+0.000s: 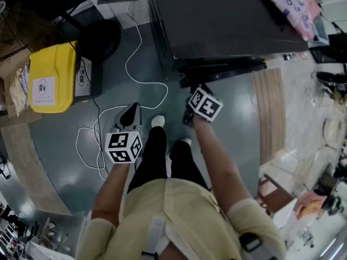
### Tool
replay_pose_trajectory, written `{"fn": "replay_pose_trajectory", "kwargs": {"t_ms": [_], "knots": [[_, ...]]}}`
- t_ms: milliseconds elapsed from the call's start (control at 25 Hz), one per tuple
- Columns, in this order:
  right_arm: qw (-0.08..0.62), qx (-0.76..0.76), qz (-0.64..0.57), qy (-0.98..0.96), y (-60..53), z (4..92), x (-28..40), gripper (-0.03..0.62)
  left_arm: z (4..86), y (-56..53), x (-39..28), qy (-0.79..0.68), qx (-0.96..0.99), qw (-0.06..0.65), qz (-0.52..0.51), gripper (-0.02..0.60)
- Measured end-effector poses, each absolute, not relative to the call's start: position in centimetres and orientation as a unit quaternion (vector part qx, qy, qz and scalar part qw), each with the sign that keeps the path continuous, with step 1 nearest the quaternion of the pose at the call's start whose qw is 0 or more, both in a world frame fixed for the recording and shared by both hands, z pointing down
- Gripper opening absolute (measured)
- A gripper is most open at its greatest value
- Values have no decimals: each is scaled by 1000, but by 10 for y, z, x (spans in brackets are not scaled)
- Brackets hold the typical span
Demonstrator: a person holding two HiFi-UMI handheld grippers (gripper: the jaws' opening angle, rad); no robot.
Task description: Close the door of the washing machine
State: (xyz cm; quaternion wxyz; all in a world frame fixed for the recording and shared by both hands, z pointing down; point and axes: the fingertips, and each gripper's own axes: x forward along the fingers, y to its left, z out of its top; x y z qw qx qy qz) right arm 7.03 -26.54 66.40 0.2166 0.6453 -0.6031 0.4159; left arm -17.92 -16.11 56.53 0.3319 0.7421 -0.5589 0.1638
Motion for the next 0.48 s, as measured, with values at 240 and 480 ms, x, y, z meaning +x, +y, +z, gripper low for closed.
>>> {"fn": "replay_pose_trajectory", "kwargs": {"t_ms": [240, 480], "knots": [[218, 644, 415, -605, -267, 665, 69, 138, 566, -159, -178, -560, 741, 332, 165, 3], [212, 642, 420, -606, -268, 664, 69, 138, 566, -159, -178, -558, 741, 332, 168, 3]]}}
